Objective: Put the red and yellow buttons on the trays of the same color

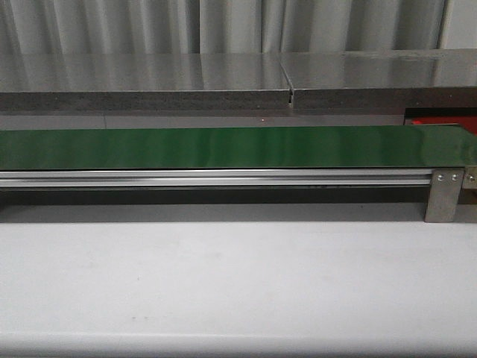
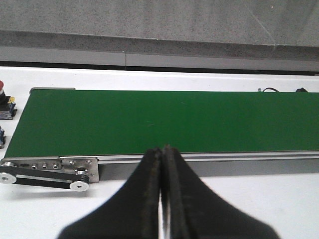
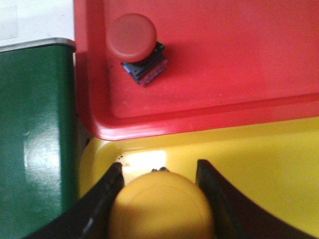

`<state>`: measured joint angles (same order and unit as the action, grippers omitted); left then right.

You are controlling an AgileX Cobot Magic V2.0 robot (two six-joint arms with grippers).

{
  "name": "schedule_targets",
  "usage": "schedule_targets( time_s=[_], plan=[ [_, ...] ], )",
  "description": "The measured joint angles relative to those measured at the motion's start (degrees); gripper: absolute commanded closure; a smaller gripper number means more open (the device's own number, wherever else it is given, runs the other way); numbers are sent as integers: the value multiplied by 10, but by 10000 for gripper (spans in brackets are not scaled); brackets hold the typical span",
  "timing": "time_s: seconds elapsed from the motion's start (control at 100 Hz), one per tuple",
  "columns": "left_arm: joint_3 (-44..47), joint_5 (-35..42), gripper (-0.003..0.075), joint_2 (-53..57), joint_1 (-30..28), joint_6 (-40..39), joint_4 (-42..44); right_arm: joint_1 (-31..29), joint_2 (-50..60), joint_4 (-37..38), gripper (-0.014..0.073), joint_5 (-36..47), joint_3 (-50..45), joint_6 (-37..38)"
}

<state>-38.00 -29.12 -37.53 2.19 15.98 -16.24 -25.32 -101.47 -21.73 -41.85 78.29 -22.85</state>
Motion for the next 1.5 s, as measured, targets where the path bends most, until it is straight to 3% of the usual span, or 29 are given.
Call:
schedule_targets(
  time_s=[0.31, 0.87, 0.94, 1.11, 1.18, 1.5],
  plan=[
    [0, 0, 739, 0, 0, 0, 0, 2, -5, -8, 448, 129, -96, 0],
    [0, 0, 739, 0, 0, 0, 0, 11, -55, -10, 440, 139, -99, 1],
    [0, 0, 739, 0, 0, 0, 0, 11, -55, -10, 388, 138, -99, 1],
    [0, 0, 739, 0, 0, 0, 0, 11, -55, -11, 99, 133, -99, 1],
    [0, 0, 739, 0, 0, 0, 0, 11, -55, -11, 25, 133, -99, 1],
    [0, 0, 739, 0, 0, 0, 0, 14, 22, -11, 8, 138, -99, 1]
  ],
)
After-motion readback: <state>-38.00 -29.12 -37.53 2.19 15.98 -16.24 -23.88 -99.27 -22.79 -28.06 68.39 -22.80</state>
